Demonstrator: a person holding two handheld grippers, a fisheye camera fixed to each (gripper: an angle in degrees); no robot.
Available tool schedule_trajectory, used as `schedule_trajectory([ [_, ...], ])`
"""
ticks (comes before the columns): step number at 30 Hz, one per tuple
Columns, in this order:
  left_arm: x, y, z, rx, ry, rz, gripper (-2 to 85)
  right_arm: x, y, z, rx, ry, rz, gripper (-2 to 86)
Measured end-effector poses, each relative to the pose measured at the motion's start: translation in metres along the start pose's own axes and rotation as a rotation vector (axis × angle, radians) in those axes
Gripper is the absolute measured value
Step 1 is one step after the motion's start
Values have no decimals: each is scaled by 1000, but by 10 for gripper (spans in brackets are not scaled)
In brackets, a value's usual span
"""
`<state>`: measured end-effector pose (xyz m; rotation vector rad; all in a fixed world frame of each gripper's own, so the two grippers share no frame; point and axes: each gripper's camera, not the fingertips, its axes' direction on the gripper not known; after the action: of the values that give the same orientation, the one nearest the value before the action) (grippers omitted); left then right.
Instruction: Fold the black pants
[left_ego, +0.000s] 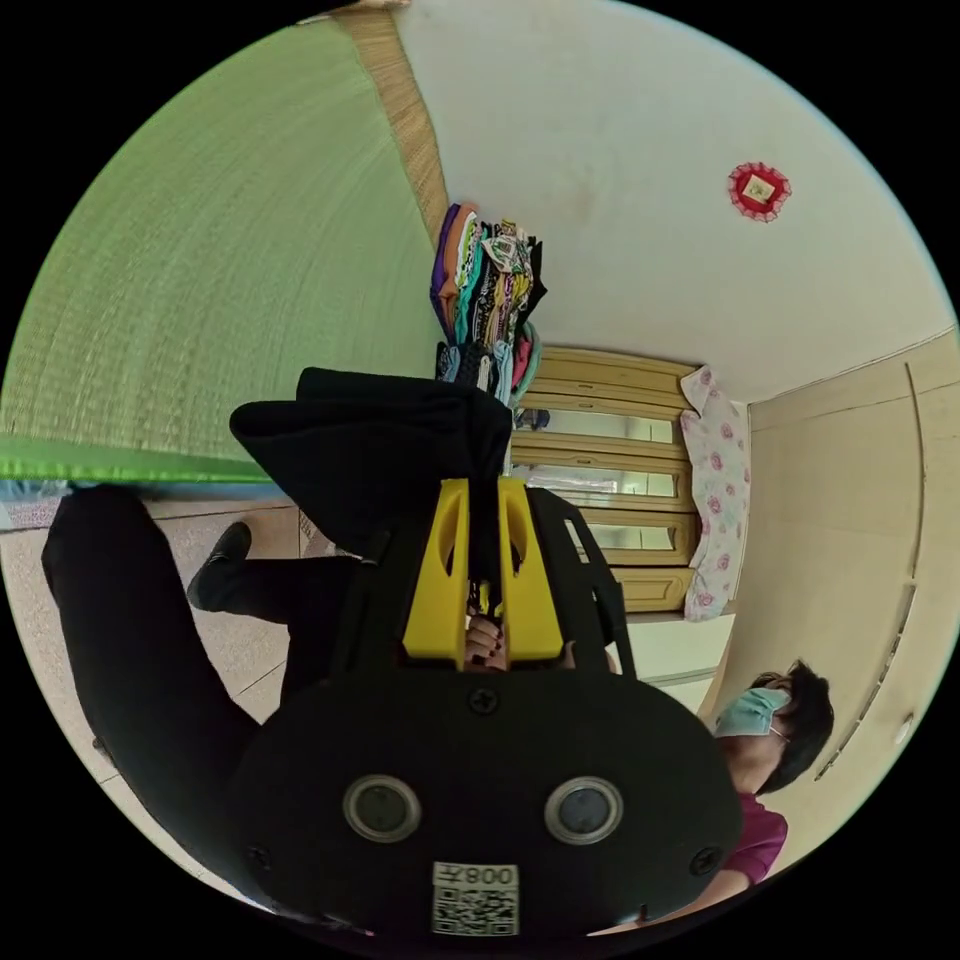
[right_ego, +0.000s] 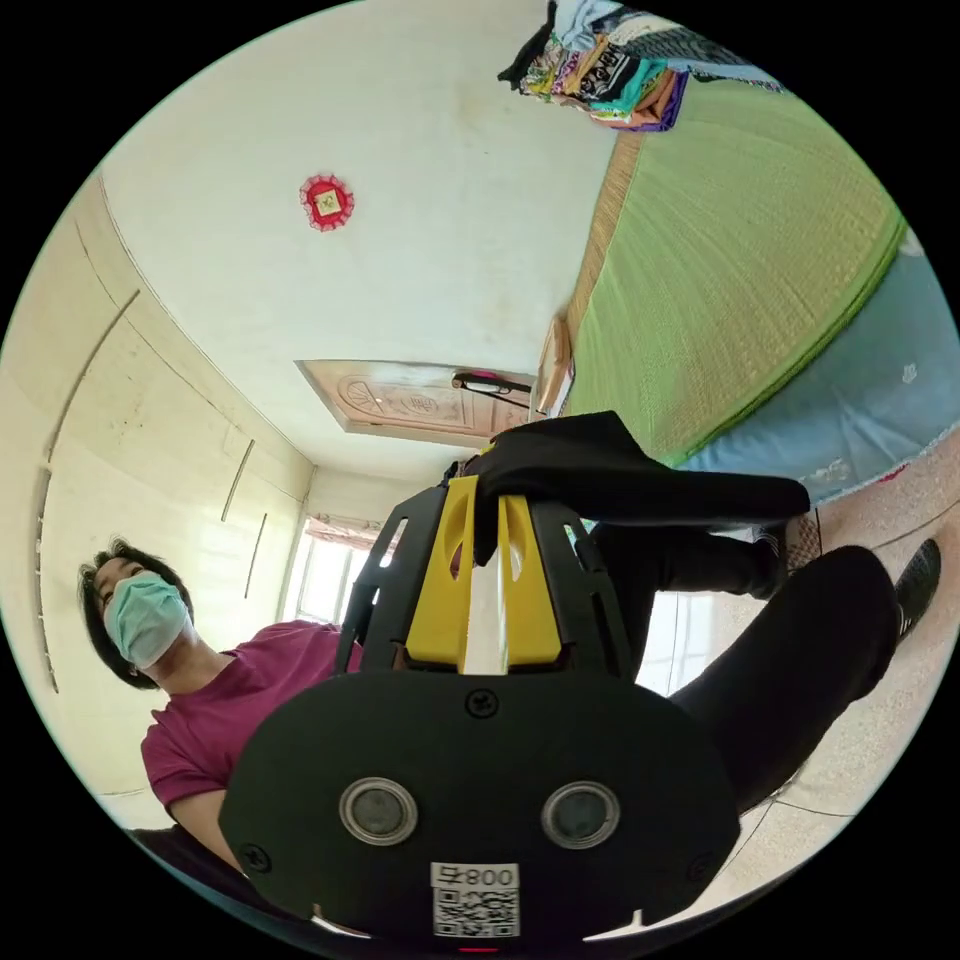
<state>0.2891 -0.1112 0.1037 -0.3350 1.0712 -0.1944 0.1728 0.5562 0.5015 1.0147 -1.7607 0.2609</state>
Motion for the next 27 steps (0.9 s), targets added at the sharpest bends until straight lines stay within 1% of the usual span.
schedule_trajectory([
  [3,54,-84,82,-83,21,110,45,-23,-79,-68,79,22,-97,2],
  [4,81,-119,118,-115,45,165,44,-41,-115,-98,115,42,-155,4],
  [5,95,-137,137,-126,60,197,44,-65,-151,-129,146,69,-227,5],
  [7,155,-202,214,-177,140,327,43,-105,-200,-175,204,126,-340,6],
  [8,169,-217,233,-190,160,360,42,-130,-227,-204,243,165,-414,7],
  [10,219,-270,310,-249,223,485,41,-159,-260,-247,311,231,-507,8],
  [11,227,-282,328,-263,234,509,40,-169,-277,-273,350,273,-551,8],
  [13,242,-326,400,-324,256,564,38,-167,-296,-305,407,336,-580,9],
  [15,233,-355,449,-356,255,545,37,-144,-310,-330,443,399,-563,11],
  [17,209,-380,497,-400,237,496,36,-82,-324,-355,485,467,-468,12],
  [18,187,-397,528,-438,185,456,35,-60,-328,-362,494,473,-425,13],
  [19,162,-411,555,-481,98,395,34,-13,-337,-373,497,480,-319,13],
  [20,149,-417,566,-497,45,357,33,34,-344,-383,502,484,-206,14],
  [21,128,-426,583,-527,-16,315,31,57,-347,-387,504,484,-147,14],
  [22,118,-432,592,-522,49,303,29,94,-351,-394,486,445,-70,15],
  [23,116,-435,595,-518,82,293,28,115,-351,-402,509,340,-66,17],
  [24,118,-439,601,-515,109,298,27,120,-352,-406,522,298,-75,17],
  [25,126,-444,607,-524,82,328,26,125,-356,-409,526,277,-74,19],
  [27,142,-452,614,-531,41,360,24,116,-368,-411,529,324,-82,21],
])
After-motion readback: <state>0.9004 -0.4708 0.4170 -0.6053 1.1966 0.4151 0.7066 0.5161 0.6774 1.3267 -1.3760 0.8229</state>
